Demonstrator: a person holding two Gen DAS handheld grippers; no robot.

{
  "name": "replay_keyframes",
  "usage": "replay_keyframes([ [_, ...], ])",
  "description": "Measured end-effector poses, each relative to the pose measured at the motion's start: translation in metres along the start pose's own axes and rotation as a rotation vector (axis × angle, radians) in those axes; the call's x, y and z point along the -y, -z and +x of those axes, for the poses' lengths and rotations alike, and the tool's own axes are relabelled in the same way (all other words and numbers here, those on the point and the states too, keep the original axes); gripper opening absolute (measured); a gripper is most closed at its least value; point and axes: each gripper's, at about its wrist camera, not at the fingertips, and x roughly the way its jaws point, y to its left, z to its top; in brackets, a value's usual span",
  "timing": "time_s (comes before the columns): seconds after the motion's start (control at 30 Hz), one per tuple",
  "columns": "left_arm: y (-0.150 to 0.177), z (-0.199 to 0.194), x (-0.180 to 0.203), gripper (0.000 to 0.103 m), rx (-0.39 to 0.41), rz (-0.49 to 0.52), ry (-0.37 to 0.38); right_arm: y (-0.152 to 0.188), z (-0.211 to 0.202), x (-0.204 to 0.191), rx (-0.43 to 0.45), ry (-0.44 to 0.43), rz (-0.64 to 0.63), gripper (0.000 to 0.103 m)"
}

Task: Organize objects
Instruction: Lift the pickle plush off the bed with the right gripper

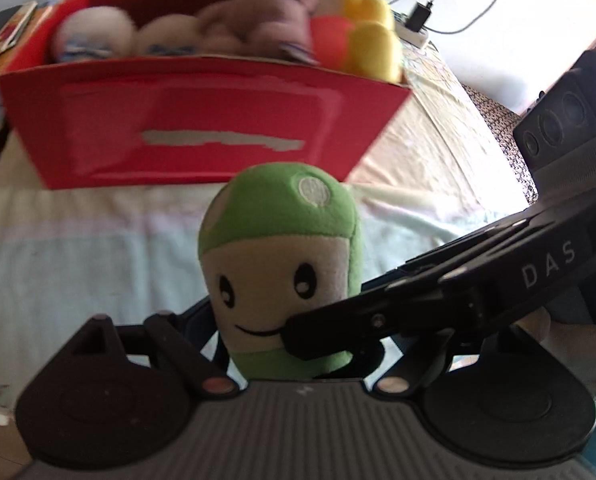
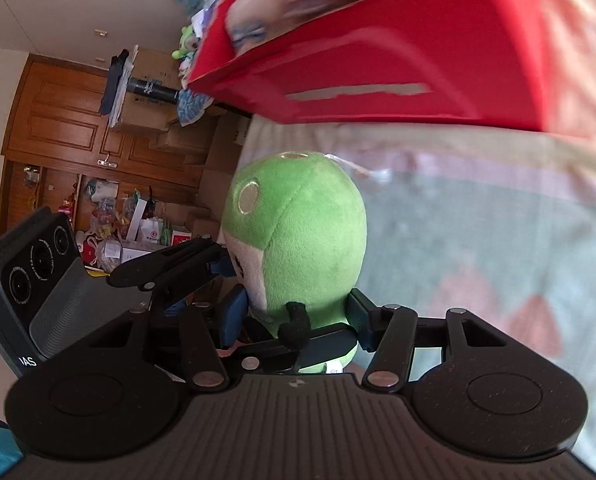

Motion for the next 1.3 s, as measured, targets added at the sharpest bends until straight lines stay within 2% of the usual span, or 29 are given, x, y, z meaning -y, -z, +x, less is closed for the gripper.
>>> replay_keyframes([
  [0.27, 0.009, -0.039, -0.054, 0.083, 0.041, 0.032, -0.005, -0.008, 0.036, -0.039, 0.033, -0.006, -0.043, 0.057],
  [0.53, -0.001, -0.073, -0.082, 0.083, 0.132, 0.09, 0.005, -0.018, 0.046, -0.079, 0.133, 0.003, -0.108, 0.057],
  [0.9, -0.038, -0.105, -0.079, 0.083, 0.272, 0.141, 0.024, -0.045, 0.028, -0.115, 0.277, 0.007, -0.193, 0.057],
  [1.3, -0.11, -0.097, -0.064, 0.083, 0.354, 0.173, 0.046, -0.088, -0.009, -0.111, 0.468, 0.031, -0.226, 0.056],
])
